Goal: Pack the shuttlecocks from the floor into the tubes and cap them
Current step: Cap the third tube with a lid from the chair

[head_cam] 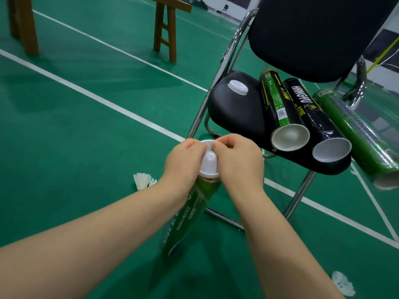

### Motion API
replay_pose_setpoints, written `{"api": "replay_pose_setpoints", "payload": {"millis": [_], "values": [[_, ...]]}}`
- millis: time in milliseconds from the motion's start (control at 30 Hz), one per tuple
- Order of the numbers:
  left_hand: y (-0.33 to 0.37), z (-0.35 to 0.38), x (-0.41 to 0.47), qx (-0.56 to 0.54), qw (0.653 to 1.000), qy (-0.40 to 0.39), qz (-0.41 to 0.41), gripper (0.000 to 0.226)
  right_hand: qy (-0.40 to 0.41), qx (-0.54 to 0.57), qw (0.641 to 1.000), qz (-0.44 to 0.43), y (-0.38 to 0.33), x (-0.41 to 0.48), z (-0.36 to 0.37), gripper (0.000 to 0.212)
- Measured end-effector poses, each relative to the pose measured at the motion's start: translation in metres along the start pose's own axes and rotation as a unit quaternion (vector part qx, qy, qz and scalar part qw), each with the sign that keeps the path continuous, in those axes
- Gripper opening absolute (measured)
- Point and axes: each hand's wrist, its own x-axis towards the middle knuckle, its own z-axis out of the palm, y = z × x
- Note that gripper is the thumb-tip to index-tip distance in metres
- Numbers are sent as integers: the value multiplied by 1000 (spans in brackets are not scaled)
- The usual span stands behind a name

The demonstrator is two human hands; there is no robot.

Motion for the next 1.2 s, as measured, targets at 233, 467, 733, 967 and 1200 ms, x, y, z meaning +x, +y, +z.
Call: {"api": "replay_pose_setpoints", "payload": {"millis": [233,467,733,967,1200], "values": [[-2,-2,0,-18,1000,-4,-7,11,-10,15,999,35,6,0,5,15],[1,-4,0,-39,999,-12,-14,24,-43,108,989,93,8,-1,11,22],[2,-3,0,-30,999,-16,-34,30,-153,238,938,203,6,0,3,19],[3,0,5,-26,998,-11,-51,33,-172,260,927,209,10,1,-2,18],[10,2,3,-14,997,-26,-74,42,-169,256,932,194,15,2,-2,17]]}}
